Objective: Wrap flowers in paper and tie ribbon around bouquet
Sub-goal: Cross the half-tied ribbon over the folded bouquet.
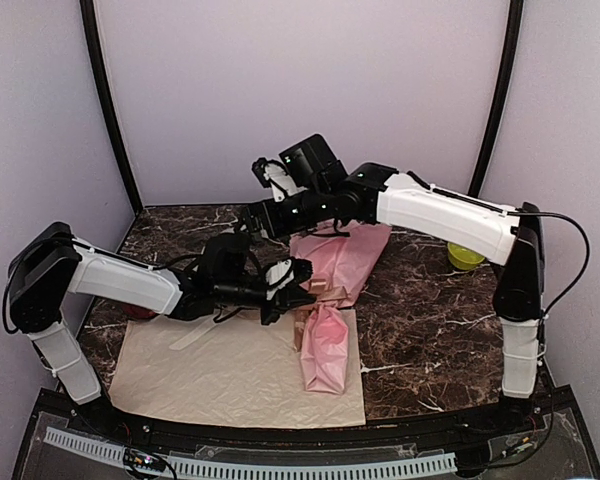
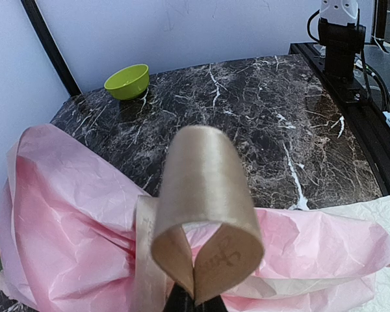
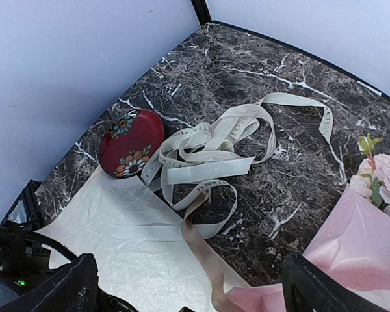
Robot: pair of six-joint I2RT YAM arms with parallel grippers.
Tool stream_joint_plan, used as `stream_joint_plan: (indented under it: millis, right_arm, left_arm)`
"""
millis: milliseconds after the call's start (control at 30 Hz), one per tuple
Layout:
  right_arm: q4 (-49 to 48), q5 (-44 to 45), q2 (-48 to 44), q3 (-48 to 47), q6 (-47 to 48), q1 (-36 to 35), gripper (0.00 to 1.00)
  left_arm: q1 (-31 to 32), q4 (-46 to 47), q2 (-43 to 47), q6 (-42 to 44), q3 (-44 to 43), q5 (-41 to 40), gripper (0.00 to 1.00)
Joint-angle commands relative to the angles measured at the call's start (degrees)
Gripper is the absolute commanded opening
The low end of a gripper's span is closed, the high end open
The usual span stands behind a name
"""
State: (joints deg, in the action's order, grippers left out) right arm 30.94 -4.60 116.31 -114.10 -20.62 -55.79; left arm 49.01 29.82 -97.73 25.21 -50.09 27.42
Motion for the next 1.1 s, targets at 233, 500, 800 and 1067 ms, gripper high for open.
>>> stream_joint_plan:
  millis: [233,500,800,1067]
  right_arm:
    - [-10.79,-9.93,-17.45,14.53,6.43,4.35,0.98]
    - [-23.96,-30.96,-33.32,44.66,13.7,9.19,0.75]
    - [-27.69,-33.18,-32.22,54.3,14.64,9.13,0.74]
    - [-26.32,-30.47,-30.3,54.3,14.33,9.09,0.31]
  left_arm:
    - [0.38,1.07,1.27,-3.0,0.54,2.08,0.0]
    - [0.16,2.3,0.23,-5.28,0.2,3.42,0.0]
    - [-0.14,2.13,-0.32,-5.84,-0.09,3.68,0.0]
    - [-0.23,1.25,-0.47,-5.52,-0.46,3.67,0.0]
